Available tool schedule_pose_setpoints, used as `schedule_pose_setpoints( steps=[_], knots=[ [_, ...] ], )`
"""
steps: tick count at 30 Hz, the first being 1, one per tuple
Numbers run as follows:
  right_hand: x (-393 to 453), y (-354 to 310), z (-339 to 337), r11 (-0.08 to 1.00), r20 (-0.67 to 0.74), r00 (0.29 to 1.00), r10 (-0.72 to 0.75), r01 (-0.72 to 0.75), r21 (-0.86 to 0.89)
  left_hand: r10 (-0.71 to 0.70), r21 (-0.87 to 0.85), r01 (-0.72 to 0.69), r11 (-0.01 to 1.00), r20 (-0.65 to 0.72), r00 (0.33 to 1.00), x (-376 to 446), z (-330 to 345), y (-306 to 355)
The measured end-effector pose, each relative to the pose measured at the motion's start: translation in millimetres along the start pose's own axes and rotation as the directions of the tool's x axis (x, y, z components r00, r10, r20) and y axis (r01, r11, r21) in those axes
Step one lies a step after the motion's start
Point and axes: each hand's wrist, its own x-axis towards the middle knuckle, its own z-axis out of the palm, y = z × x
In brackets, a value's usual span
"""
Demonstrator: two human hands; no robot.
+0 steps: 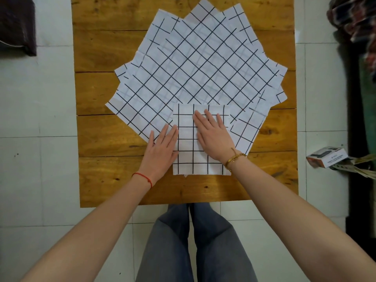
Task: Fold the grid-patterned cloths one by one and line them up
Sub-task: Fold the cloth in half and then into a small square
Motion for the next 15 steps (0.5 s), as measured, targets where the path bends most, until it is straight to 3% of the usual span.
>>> schedule_pose_setpoints(
  steps=[15],
  knots=[
    [-1.0, -9.5, 0.2, 0.999, 0.041, 0.998, 0.052, -0.052, 0.013, 0.083, -0.058, -0.078, 0.995, 0.086, 0.993, -105.9, 39.9, 26.5]
  ],
)
